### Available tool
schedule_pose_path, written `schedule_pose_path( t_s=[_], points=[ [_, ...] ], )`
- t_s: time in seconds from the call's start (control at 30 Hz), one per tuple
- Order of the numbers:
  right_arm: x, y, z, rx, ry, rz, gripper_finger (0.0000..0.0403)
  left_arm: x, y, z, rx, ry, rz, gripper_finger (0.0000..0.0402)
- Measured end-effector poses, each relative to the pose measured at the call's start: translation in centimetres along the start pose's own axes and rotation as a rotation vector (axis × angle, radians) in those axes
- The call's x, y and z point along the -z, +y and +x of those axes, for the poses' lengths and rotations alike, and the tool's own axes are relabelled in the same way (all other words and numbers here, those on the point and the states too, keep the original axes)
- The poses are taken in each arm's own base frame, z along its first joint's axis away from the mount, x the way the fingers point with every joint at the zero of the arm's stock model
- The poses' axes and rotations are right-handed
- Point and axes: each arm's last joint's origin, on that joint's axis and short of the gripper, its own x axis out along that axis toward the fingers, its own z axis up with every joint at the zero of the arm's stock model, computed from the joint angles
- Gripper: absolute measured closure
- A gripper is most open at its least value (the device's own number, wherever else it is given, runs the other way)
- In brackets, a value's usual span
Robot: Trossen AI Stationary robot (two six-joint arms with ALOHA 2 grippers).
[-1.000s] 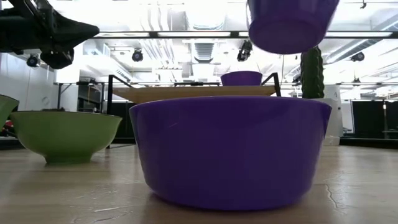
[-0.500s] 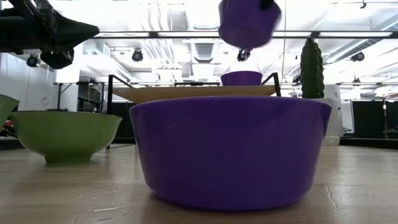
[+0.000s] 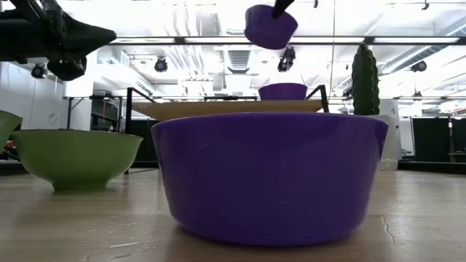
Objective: Pick & Place Mini bowls
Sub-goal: Stack the right blue bowl on top of the other blue bowl on the shelf
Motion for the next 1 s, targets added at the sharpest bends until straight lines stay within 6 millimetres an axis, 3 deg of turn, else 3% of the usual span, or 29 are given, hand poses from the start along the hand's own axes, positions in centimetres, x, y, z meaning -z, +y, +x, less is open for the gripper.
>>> schedule_pose_path(
  t_s=[0.4, 0.67, 1.0],
  points=[
    [1.6, -6.9, 5.2, -0.016, 0.15, 0.186, 0.0394, 0.0, 0.0, 0.0, 0.0, 0.0, 0.0, 0.0401],
    [2.0, -7.7, 8.6, -0.076, 0.249, 0.209, 0.0394, 0.0, 0.0, 0.0, 0.0, 0.0, 0.0, 0.0401],
    [2.5, -7.5, 10.0, -0.093, 0.343, 0.237, 0.0394, 0.0, 0.0, 0.0, 0.0, 0.0, 0.0, 0.0401]
  ],
)
